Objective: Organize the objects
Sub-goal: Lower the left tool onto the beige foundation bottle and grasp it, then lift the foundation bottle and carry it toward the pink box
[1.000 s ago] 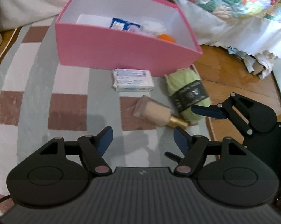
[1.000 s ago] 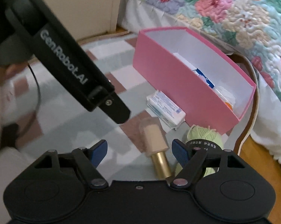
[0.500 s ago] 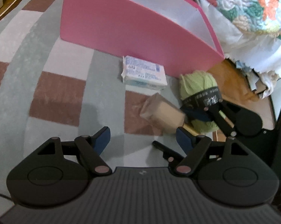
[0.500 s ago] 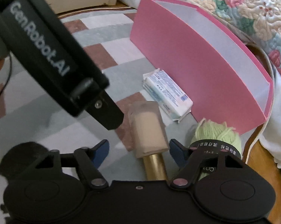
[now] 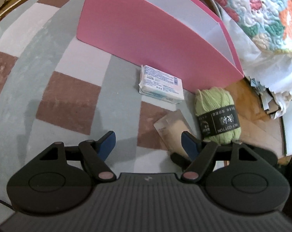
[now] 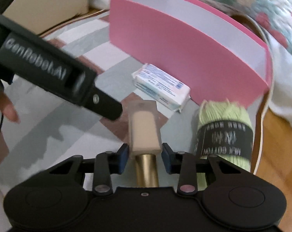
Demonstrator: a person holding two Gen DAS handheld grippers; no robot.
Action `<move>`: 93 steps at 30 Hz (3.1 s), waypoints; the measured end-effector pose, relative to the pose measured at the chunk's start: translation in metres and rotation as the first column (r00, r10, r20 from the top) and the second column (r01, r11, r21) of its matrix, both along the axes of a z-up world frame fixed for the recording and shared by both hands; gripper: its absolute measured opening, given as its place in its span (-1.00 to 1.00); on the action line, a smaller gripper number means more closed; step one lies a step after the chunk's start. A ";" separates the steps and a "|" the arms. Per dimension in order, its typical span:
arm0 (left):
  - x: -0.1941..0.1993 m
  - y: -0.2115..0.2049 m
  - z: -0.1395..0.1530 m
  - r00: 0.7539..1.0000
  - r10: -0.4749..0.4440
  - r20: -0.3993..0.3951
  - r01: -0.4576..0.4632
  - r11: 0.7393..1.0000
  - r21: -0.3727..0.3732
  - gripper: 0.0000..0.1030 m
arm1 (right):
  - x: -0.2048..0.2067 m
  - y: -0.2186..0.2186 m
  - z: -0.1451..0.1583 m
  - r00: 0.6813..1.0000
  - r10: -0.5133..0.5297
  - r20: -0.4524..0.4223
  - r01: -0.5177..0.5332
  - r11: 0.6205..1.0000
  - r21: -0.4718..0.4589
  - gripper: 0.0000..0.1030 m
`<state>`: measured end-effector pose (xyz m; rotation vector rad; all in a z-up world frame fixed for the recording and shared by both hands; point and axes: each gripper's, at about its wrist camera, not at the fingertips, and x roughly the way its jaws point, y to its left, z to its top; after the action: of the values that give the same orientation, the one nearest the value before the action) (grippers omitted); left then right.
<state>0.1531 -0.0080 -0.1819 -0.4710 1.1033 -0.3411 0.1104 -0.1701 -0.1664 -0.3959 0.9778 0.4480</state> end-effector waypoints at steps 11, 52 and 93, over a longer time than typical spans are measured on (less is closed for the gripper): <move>0.001 0.004 -0.009 0.998 -0.009 -0.065 0.006 0.999 -0.040 0.36 | -0.002 -0.001 0.009 0.968 -0.181 -0.173 0.211 0.962 0.174 -0.21; -0.011 -0.026 -0.010 0.987 -0.148 -0.059 0.144 0.988 -0.059 -0.29 | 0.008 -0.025 -0.015 0.928 -0.224 -0.298 0.337 0.843 0.418 -0.16; 0.019 0.015 0.218 0.959 -0.097 0.267 0.082 0.995 0.064 -0.30 | 0.046 0.021 0.193 0.999 -0.025 -0.035 0.036 0.926 0.376 -0.17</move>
<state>0.1718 0.0073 0.0360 -0.3169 0.8663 -0.4413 0.1568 -0.1493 0.0262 -0.0264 0.9003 0.6016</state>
